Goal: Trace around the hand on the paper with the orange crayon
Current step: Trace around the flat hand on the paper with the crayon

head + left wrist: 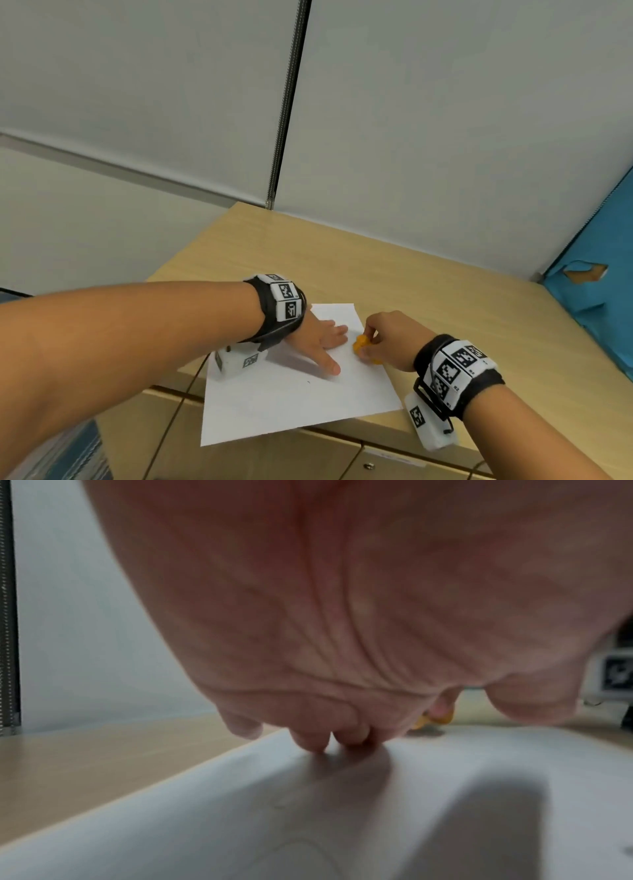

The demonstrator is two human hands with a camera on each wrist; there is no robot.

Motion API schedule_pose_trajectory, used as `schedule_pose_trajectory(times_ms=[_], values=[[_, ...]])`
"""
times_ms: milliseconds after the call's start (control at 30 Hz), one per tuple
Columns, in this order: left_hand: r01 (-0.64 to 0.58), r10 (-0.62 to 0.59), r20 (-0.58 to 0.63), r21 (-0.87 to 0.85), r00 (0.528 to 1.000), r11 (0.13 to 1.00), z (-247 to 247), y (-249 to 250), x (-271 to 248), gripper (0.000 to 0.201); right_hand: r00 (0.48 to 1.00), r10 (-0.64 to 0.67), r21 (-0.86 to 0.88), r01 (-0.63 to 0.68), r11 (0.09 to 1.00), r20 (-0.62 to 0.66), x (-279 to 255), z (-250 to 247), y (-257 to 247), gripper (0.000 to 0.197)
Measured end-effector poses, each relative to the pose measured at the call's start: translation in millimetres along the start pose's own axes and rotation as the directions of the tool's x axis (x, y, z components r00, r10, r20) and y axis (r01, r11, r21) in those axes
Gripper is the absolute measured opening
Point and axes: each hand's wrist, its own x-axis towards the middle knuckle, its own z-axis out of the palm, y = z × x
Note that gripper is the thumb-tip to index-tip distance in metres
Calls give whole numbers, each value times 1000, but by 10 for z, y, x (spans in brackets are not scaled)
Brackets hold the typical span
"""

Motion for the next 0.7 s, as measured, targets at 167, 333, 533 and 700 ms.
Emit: schedule_pose_trajectory(times_ms=[167,333,533,700], values=[[27,-33,-41,-144,999,989,-28,-261,-467,74,999,42,31,-41,999,-13,24,-8,-29,30],[69,-124,-214,-246,969,967,52,-570,-746,48,998,68,86,-67,994,-14,-24,-31,-49,31],[219,-232,-149,-100,961,971,279,-679,-744,78,997,77,94,-76,993,-12,-77,-41,-92,33],[278,-282,-181,-43,942,959,268,-719,-730,89,996,95,63,-94,994,-3,-94,-80,-74,32]])
